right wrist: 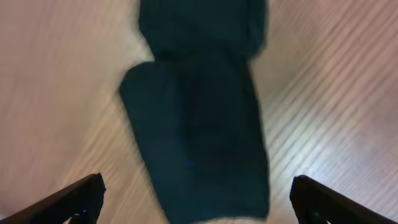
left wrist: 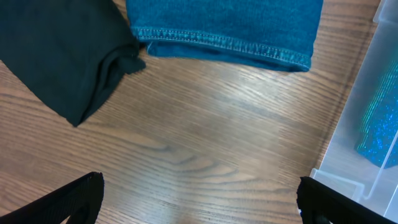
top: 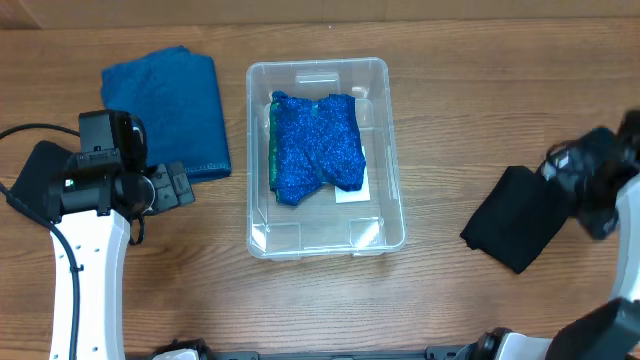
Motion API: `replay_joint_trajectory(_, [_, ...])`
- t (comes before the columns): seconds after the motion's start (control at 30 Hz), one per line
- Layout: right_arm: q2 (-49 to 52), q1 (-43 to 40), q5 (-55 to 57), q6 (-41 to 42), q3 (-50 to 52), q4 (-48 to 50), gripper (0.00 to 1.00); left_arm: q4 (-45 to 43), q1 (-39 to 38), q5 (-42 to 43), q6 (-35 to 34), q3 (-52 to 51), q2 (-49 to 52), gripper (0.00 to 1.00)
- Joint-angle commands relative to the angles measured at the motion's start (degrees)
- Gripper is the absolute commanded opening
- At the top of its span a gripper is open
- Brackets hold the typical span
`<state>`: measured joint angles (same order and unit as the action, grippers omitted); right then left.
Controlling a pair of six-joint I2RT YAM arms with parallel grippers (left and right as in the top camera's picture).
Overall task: Pack container
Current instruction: 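Move the right gripper to the black cloth and grasp it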
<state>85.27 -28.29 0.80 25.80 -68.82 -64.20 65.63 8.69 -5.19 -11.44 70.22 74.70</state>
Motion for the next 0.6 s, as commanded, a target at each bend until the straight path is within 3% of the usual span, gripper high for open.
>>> replay_joint_trajectory(0.0, [-1.27,-6.27,-8.33,-4.20,13.07,10.12,1.00,-0.02,0.35,-0.55,1.14,1.20,0.04,1.00])
replay_joint_trajectory(0.17, [-0.63,-8.11,-13.18,-6.58,25.51,25.68,1.00,-0.02,0.35,-0.57,1.14,1.20,0.04,1.00])
replay_joint_trajectory(0.33, [3.10,-8.11,-13.99,-6.58,26.47,29.29,0.96,-0.02,0.35,-0.55,1.14,1.20,0.04,1.00])
replay_joint_trajectory(0.4, [4.48,-8.09,-14.84,-6.58,26.47,29.53,0.75,-0.04,0.35,-0.57,1.14,1.20,0.04,1.00])
replay_joint_trajectory(0.5, [4.48,-8.09,-22.43,-8.44,26.29,30.34,0.23,-0.02,0.35,-0.55,1.16,1.20,0.04,1.00])
replay_joint_trajectory(0.57, [4.26,-8.09,-32.06,-11.58,24.85,29.73,0.13,-0.02,0.35,-0.55,1.16,1.20,0.04,1.00])
